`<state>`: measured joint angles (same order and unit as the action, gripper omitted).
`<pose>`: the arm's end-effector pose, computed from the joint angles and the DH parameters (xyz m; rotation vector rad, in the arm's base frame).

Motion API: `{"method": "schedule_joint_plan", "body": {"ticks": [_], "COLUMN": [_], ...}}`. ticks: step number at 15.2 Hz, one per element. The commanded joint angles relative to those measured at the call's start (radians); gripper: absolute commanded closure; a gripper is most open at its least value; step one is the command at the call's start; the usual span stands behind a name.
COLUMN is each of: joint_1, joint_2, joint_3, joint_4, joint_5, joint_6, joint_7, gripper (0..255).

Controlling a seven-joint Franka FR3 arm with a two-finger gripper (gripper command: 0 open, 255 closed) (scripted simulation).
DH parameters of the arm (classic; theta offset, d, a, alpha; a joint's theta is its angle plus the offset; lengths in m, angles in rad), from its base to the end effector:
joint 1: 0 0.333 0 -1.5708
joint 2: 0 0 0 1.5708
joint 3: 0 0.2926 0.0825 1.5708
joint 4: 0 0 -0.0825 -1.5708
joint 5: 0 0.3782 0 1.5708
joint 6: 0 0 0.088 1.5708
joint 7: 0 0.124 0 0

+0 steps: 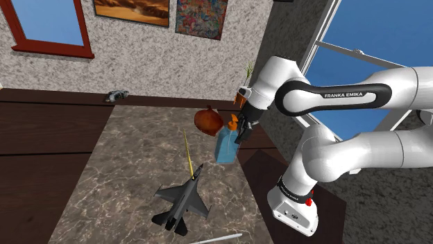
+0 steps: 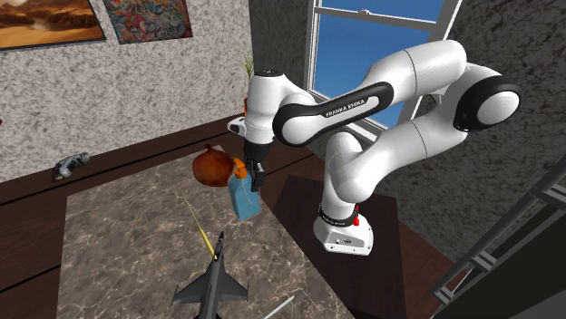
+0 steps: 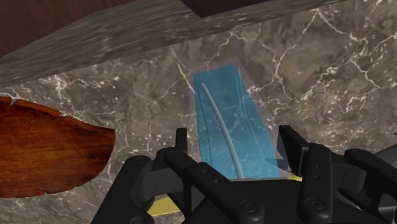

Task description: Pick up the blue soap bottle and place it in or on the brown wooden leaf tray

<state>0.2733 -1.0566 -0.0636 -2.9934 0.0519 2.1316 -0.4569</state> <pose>0.2707 0.0669 0.3857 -2.8762 -1.0015 -0.3104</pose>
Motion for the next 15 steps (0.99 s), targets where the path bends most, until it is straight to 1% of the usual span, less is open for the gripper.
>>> {"method": "schedule_joint_plan", "body": {"ticks": [1,8,15], "joint_1": [0.0,0.0,0.0], "joint_2": [0.0,0.001,-0.019], "joint_3": [0.0,0.0,0.005], "joint_4": [-0.001,-0.001,0.086], "joint_5": [0.0,0.0,0.0], "joint_6": [0.0,0.0,-0.106], "joint_7": [0.0,0.0,0.009], "gripper": [255,255,255]}}
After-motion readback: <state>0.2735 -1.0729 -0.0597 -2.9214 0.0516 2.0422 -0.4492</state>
